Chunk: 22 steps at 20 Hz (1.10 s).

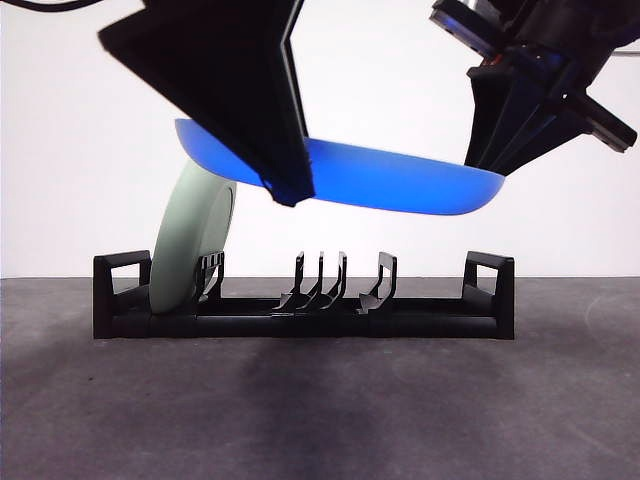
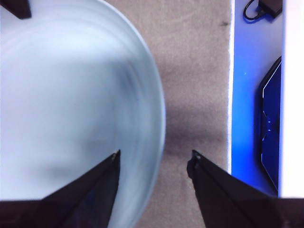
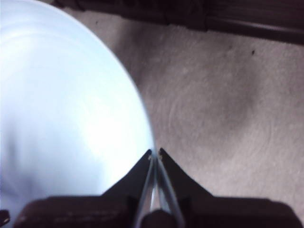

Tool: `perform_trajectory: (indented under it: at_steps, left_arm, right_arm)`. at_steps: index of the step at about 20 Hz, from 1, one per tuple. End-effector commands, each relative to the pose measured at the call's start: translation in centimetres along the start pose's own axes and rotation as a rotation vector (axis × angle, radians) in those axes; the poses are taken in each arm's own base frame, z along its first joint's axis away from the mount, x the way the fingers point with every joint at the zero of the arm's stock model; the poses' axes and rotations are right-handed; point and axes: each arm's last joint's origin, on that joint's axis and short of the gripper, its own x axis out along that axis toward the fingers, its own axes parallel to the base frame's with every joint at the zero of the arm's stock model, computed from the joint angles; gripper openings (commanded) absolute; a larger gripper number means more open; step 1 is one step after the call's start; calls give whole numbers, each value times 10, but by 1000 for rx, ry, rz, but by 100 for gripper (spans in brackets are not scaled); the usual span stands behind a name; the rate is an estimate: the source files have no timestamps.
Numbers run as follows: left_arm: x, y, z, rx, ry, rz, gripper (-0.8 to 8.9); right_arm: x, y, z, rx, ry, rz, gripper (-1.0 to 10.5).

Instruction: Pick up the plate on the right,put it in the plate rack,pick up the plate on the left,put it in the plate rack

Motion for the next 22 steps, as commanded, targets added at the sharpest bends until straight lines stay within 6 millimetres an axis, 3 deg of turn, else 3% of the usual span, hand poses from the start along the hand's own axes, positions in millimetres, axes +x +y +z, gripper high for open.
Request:
perform_trajectory:
  at_steps: [1, 4, 13, 16, 17, 22]
  left_arm:
    - [3, -2, 0, 26, 2, -4, 171]
    - [3, -3, -1, 30, 10, -16, 3]
    - [3, -4, 1, 23, -19, -56, -8]
    - [3, -3, 3, 14, -39, -46, -8]
    - [3, -2, 4, 5, -47, -42, -8]
    - [3, 5, 13, -135, -147, 2, -8]
  right_arm:
    - [-3, 1, -1, -19, -4, 6, -9]
    - [-9, 3, -3, -25, -17, 8, -8]
    - [-29, 10, -8, -58, -84, 19, 9]
    - [-43, 8, -8, -66, -147, 13, 312]
    - [-48, 8, -9, -66, -170, 12, 360]
    - [-92, 3, -14, -73, -394, -6, 347]
